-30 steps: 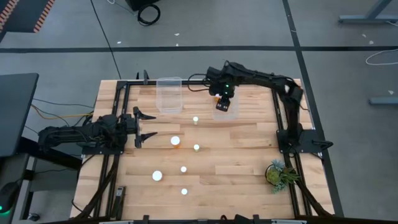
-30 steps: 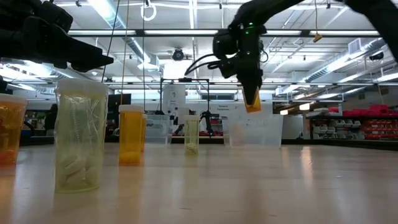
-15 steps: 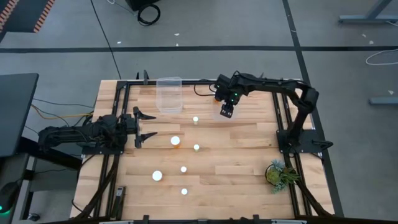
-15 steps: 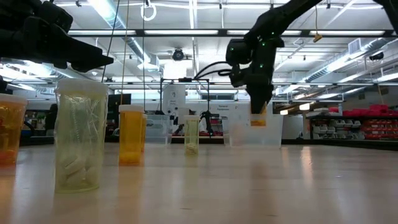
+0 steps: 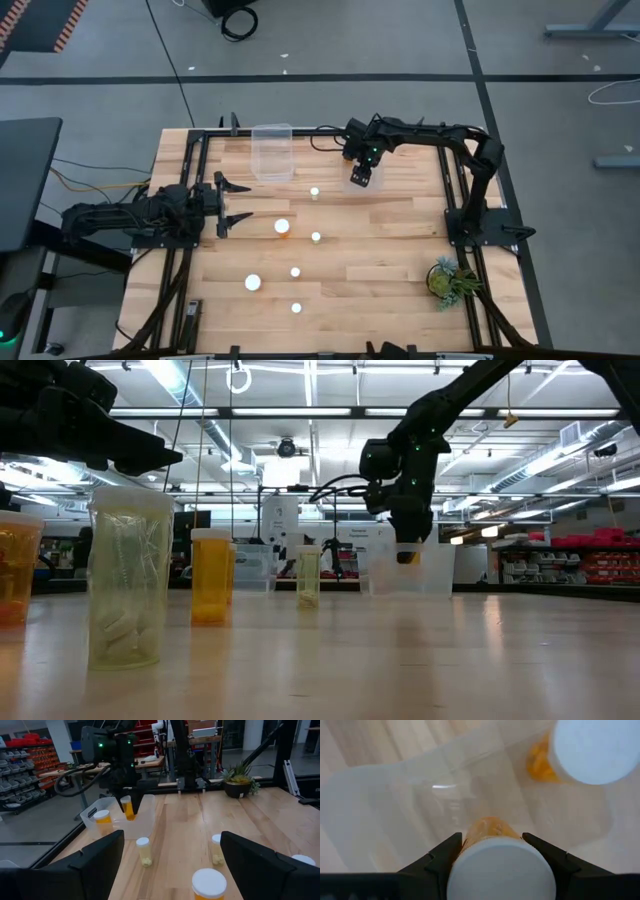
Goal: Pick and place medicine bottles into bin by pill shape (circle, oval)
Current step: Put the large orange pill bottle into the right transparent bin
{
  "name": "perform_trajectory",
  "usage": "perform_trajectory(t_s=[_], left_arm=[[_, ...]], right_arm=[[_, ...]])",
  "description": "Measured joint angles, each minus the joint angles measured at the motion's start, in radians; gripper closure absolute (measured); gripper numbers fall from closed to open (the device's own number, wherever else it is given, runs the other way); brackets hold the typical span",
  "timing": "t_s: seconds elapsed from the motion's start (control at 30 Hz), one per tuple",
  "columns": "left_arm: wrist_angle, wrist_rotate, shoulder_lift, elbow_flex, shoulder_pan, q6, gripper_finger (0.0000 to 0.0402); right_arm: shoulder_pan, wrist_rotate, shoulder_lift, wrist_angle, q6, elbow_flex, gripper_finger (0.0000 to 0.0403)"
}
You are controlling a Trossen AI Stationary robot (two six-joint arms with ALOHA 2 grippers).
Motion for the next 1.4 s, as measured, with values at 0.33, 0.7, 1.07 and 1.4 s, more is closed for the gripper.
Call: perform_trajectory(t_s=[0.33, 0.7, 1.07, 1.4], left_arm=[[0.000, 0.000, 0.000, 0.000, 0.000, 0.000, 0.0060], [0.000, 0.000, 0.000, 0.000, 0.000, 0.000, 0.0060], [0.000, 0.000, 0.000, 0.000, 0.000, 0.000, 0.0060], [0.000, 0.000, 0.000, 0.000, 0.000, 0.000, 0.0060]], right_arm=[[0.003, -0.039, 0.000, -0.030, 0.002, -0.006, 0.0195], [0.003, -0.007, 0.000, 0.021, 0.010, -0.095, 0.0195], [0.004, -0.004, 0.001, 0.030, -0.005, -0.096, 0.0148], [0.019, 0.018, 0.001, -0.015, 0.006, -0.031, 0.0128]])
